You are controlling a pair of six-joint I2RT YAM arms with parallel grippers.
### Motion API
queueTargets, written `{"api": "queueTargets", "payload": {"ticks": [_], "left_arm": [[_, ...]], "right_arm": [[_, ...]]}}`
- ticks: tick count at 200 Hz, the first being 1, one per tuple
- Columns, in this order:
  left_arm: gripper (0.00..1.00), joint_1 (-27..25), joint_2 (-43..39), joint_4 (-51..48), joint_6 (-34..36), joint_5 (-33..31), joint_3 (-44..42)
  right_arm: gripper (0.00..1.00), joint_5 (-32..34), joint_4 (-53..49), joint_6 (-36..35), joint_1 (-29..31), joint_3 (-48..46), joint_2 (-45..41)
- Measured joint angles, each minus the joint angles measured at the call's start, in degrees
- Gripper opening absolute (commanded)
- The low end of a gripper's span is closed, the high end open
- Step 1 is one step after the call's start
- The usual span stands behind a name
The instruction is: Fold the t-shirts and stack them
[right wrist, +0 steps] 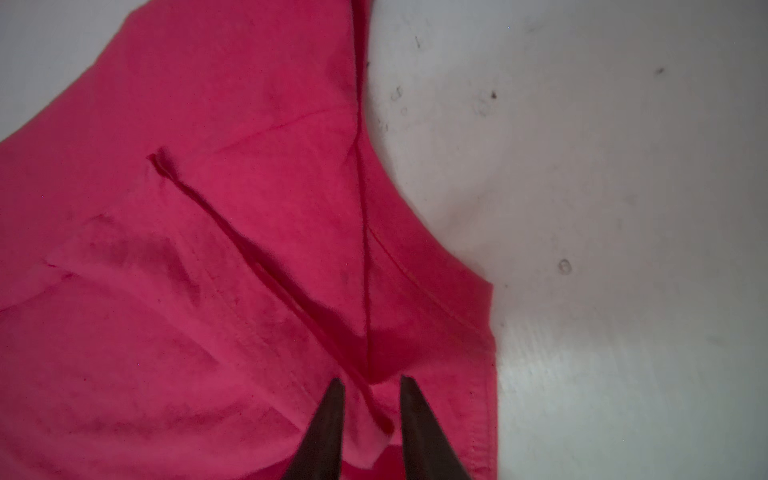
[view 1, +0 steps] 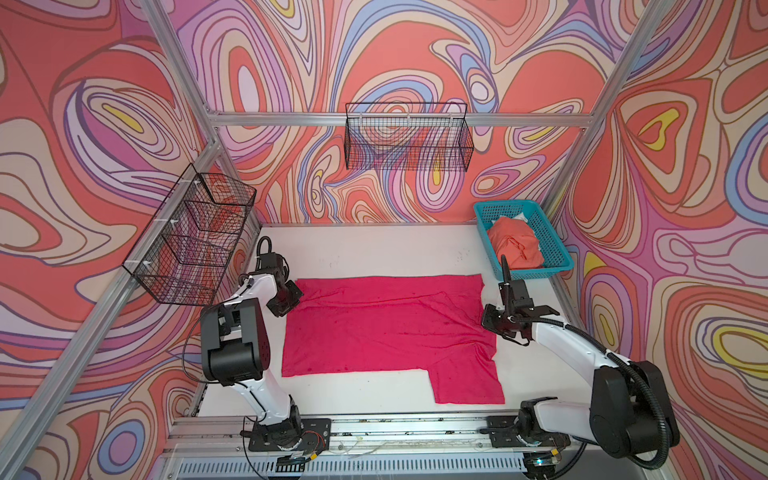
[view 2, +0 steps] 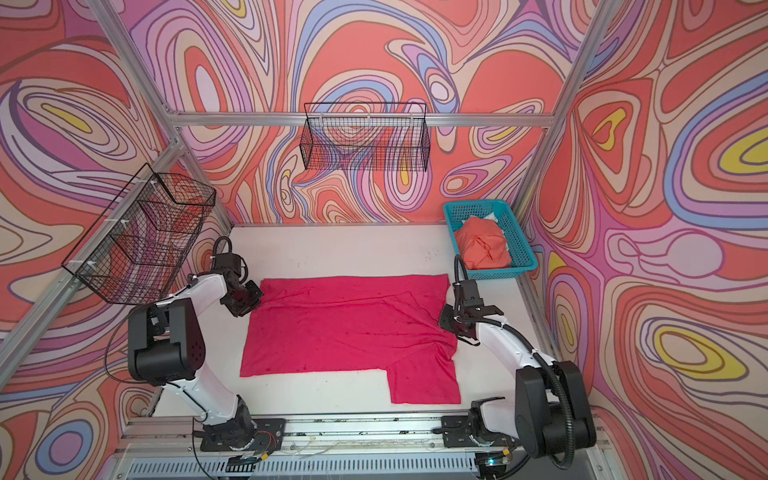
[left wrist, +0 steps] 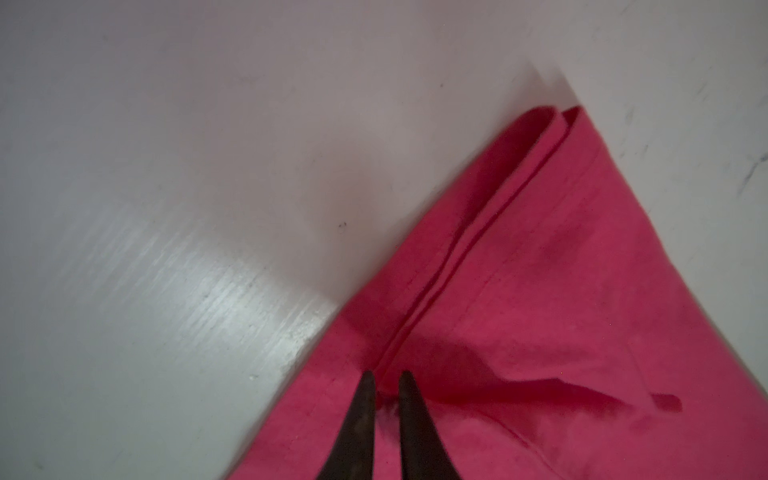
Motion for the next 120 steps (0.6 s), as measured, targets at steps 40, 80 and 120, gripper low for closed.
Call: {"api": "queueTargets", "payload": {"ticks": [40,80,120], "left_arm": [[0.57,-0.13,-2.01,-1.44,-0.33,-1.6,-0.04],[0.6,-2.56,-5.33,-1.86,-0.09,-2.25,1.68],[0.57,-6.78,-2.21,-0.17,0.11,1.95,3.34]], "right_arm": [[0.48,1.97,-4.66,-0.37,0.15,2.8,-1.25],[0.58,0.72,-0.09,-1.25,3.26,8.59,2.75],[0.6,-1.25,6.12,-1.92,8.44,13.14,13.57]]}}
